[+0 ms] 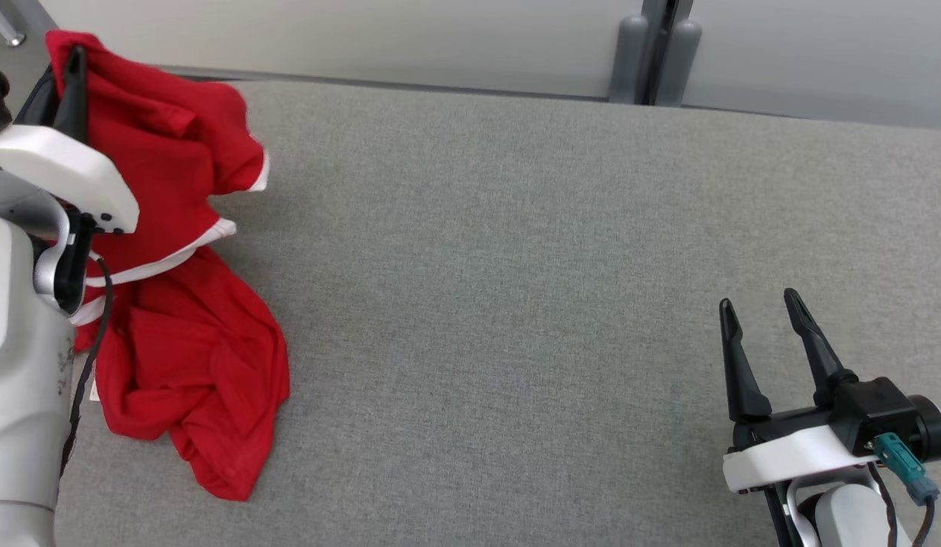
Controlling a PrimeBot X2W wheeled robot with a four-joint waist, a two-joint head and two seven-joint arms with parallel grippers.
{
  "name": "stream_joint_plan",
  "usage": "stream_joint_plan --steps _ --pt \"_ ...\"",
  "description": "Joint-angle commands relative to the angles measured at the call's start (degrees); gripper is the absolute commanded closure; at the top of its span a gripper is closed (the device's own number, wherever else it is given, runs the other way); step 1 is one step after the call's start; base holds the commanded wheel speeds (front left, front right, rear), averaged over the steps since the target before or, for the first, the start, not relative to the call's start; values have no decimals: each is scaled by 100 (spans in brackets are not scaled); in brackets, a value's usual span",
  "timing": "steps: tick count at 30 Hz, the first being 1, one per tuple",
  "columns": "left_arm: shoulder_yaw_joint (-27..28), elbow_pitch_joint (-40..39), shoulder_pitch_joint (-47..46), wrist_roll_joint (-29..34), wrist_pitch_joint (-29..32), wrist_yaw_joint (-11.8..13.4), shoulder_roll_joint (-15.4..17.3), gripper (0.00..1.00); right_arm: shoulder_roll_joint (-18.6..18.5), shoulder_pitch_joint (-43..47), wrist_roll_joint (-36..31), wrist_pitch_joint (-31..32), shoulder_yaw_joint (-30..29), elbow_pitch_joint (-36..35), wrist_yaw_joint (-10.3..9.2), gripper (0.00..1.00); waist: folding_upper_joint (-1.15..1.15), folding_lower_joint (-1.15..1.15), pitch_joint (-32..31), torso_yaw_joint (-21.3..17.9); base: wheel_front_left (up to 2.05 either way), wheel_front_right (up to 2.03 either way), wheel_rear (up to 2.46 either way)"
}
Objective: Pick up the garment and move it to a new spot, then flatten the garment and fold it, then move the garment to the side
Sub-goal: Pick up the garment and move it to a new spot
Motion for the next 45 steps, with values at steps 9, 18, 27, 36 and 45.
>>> stream_joint_plan --steps 9,18,27,36,45 --pt "-360 -1659 303 -243 727 -55 -316 100 25 167 221 -10 27 37 0 0 0 0 -556 -327 0 0 0" --pt "-970 -2904 611 -349 1498 76 -1025 100 26 43 338 -10 -85 -68 0 0 0 0 -517 -879 0 0 0" --pt "-1802 -2228 680 -729 1140 405 -1579 100 26 -78 453 -10 -146 -84 0 0 0 0 -263 -1707 0 0 0" --pt "-3069 -1144 -275 -1397 -10 1308 -1584 100 25 -357 804 -10 203 -182 0 0 0 0 327 -2628 0 0 0" --pt "-3887 -214 -817 -1991 -511 1356 -1584 0 29 -385 1023 -9 339 -127 0 0 0 0 468 -2863 0 0 0"
